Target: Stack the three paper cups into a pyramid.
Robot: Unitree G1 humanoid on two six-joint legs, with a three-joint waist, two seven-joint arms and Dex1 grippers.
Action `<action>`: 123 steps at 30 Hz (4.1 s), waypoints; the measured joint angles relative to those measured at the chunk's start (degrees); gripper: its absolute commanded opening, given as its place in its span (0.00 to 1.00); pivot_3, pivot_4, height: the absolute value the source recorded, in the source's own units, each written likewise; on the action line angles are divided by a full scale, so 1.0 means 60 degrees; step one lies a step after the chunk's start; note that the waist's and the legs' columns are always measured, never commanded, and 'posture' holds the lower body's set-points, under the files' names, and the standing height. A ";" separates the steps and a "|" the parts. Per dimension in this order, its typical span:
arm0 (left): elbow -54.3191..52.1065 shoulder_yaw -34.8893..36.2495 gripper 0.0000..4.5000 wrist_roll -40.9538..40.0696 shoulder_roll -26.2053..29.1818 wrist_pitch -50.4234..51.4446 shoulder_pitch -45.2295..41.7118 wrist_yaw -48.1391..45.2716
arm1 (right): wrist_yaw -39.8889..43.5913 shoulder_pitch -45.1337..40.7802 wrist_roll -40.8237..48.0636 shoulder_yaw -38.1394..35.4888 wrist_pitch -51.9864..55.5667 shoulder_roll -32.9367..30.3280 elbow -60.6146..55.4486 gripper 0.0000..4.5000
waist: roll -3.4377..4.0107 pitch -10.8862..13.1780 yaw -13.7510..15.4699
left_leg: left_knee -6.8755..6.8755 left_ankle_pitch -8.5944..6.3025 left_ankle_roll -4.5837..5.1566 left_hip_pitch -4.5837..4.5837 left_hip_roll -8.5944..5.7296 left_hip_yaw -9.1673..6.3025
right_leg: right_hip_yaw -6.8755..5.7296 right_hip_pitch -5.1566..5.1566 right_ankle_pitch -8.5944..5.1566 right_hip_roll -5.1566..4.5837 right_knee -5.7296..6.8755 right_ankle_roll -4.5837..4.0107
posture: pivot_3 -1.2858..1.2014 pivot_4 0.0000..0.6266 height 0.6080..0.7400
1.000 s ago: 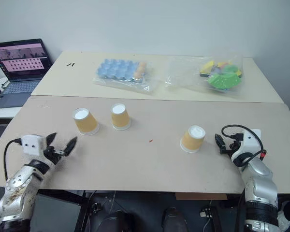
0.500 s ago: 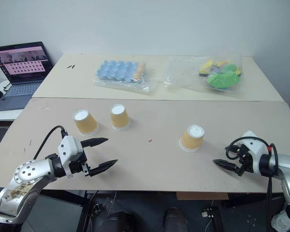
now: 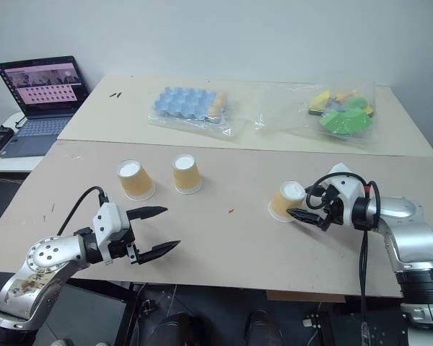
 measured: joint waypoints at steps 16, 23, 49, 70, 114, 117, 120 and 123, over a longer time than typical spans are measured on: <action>-0.0061 0.0013 0.99 0.0104 0.0115 0.0147 0.0002 0.0048 | -0.0006 -0.0860 0.0183 0.0512 0.0546 0.0655 0.0073 1.00 | 0.0000 0.0000 -0.0021 | 0.0000 0.0000 0.0000 -0.0001 -0.0002 0.0000 | -0.0003 0.0002 0.0001 0.0002 -0.0002 0.0002 | 0.52 0.24 0.97; -0.0134 0.0092 1.00 0.0135 0.0133 0.0170 0.0106 0.0046 | -0.0106 -0.0938 0.0185 0.0520 0.0546 0.0783 0.0171 0.76 | 0.0000 0.0000 -0.0032 | 0.0000 0.0000 -0.0001 0.0001 -0.0002 0.0001 | -0.0003 0.0002 0.0002 0.0002 0.0000 0.0002 | 0.52 0.24 0.97; -0.0279 0.0260 1.00 0.0285 0.0118 0.0182 0.0545 0.0293 | 0.1083 -0.3898 -0.0236 0.3899 0.0788 0.3467 0.0282 0.59 | 0.0000 0.0000 -0.0190 | 0.0006 0.0000 -0.0001 -0.0012 -0.0002 0.0005 | -0.0010 -0.0009 0.0003 0.0003 0.0008 0.0001 | 0.52 0.24 0.97; -0.0532 0.0264 1.00 0.0308 0.0105 0.0182 0.0685 0.0542 | 0.1307 -0.3827 0.0014 0.2764 0.0823 0.3150 -0.0340 0.99 | 0.0001 0.0000 -0.0193 | 0.0003 -0.0002 -0.0005 -0.0015 0.0002 0.0006 | -0.0008 -0.0013 0.0003 0.0009 0.0003 0.0001 | 0.52 0.24 0.97; 0.5718 -0.0738 1.00 0.2851 -0.3595 -0.1075 -0.4666 0.3136 | -0.2077 -0.1533 0.2094 -0.0199 0.3251 0.1847 -0.3292 0.99 | -0.0012 -0.0002 -0.0115 | 0.0009 -0.0003 -0.0001 -0.0017 -0.0023 0.0005 | -0.0019 0.0009 0.0012 0.0016 -0.0020 0.0014 | 0.52 0.24 0.97; 0.6131 -0.0726 1.00 0.2946 -0.3935 -0.1136 -0.5098 0.3489 | -0.2174 -0.1430 0.2177 -0.0218 0.3277 0.1784 -0.3395 0.99 | -0.0013 -0.0002 -0.0109 | 0.0009 -0.0003 -0.0001 -0.0017 -0.0023 0.0002 | -0.0019 0.0010 0.0013 0.0016 -0.0023 0.0016 | 0.52 0.24 0.97; 0.6474 -0.0711 1.00 0.2961 -0.4126 -0.1242 -0.5380 0.3660 | -0.2090 -0.1129 0.2336 -0.0228 0.3410 0.1614 -0.3619 0.99 | -0.0014 -0.0001 -0.0090 | 0.0006 -0.0003 -0.0001 -0.0019 -0.0024 -0.0001 | -0.0021 0.0009 0.0013 0.0016 -0.0026 0.0016 | 0.52 0.24 0.97; 0.6886 -0.0706 1.00 0.2971 -0.4228 -0.1330 -0.5595 0.3761 | -0.1907 -0.0927 0.2580 -0.0224 0.3432 0.1489 -0.3875 0.99 | -0.0015 0.0000 -0.0081 | 0.0008 -0.0003 0.0000 -0.0019 -0.0024 -0.0001 | -0.0021 0.0010 0.0013 0.0016 -0.0026 0.0016 | 0.52 0.24 0.97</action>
